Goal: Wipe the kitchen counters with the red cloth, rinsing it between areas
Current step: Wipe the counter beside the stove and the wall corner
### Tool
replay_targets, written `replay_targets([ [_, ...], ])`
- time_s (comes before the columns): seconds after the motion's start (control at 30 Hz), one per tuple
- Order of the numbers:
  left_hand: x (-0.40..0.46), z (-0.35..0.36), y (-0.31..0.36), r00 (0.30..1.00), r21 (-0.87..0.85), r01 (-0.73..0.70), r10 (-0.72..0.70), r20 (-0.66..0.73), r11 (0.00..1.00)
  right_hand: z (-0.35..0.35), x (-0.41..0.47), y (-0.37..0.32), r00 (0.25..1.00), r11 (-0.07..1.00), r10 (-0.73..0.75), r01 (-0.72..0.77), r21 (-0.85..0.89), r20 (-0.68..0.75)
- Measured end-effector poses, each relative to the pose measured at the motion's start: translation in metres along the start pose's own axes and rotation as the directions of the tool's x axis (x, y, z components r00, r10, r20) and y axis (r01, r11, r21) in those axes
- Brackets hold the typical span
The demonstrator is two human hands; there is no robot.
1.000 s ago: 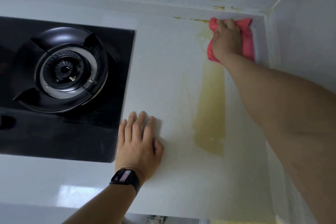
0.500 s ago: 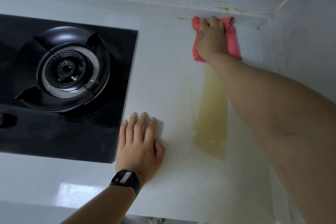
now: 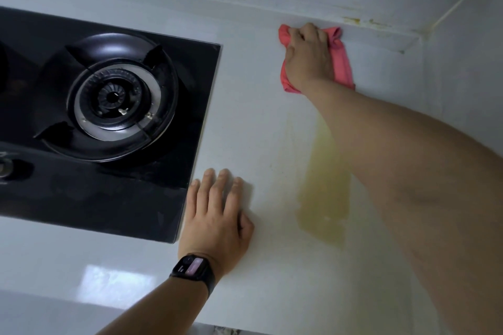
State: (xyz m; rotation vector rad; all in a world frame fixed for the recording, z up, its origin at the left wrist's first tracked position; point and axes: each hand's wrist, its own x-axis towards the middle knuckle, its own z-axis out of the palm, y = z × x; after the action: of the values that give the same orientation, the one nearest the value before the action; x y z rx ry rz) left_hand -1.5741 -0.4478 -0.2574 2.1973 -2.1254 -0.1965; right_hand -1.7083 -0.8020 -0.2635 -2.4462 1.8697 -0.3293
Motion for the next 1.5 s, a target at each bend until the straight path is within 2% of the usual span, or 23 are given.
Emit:
replay_targets([
  [0.2, -0.001, 0.000, 0.000, 1.000, 0.003, 0.003, -0.003, 0.002, 1.000, 0.003, 0.007, -0.025, 0.998, 0.997, -0.054, 0.052, 0.060, 0.031],
  [0.4, 0.001, 0.002, -0.002, 1.000, -0.012, 0.008, -0.008, -0.003, 1.000, -0.002, 0.009, -0.030, 0.967, 0.965, -0.236, 0.221, 0.141, 0.097],
  [0.57, -0.001, 0.001, -0.001, 1.000, -0.011, 0.016, -0.016, 0.010, 1.000, -0.012, -0.010, -0.007, 0.927, 0.956, -0.292, 0.278, 0.092, 0.235],
  [0.8, -0.001, -0.002, -0.001, 1.000, -0.016, 0.025, -0.024, 0.017, 1.000, -0.032, -0.047, 0.063, 0.953, 0.993, -0.121, 0.114, 0.039, 0.278],
  [1.03, -0.001, -0.004, -0.001, 0.999, -0.026, 0.029, -0.028, 0.034, 0.999, -0.046, -0.090, 0.115, 0.964, 0.998, 0.044, -0.032, -0.050, 0.261],
  [1.23, -0.001, -0.006, 0.001, 0.998, -0.014, 0.030, -0.030, 0.051, 0.999, -0.039, -0.103, 0.067, 0.928, 0.951, 0.308, -0.292, -0.105, 0.208],
  [1.5, -0.001, -0.006, 0.002, 0.998, -0.030, 0.037, -0.035, 0.046, 0.999, -0.027, -0.145, -0.040, 0.944, 0.969, 0.246, -0.241, -0.048, 0.219],
])
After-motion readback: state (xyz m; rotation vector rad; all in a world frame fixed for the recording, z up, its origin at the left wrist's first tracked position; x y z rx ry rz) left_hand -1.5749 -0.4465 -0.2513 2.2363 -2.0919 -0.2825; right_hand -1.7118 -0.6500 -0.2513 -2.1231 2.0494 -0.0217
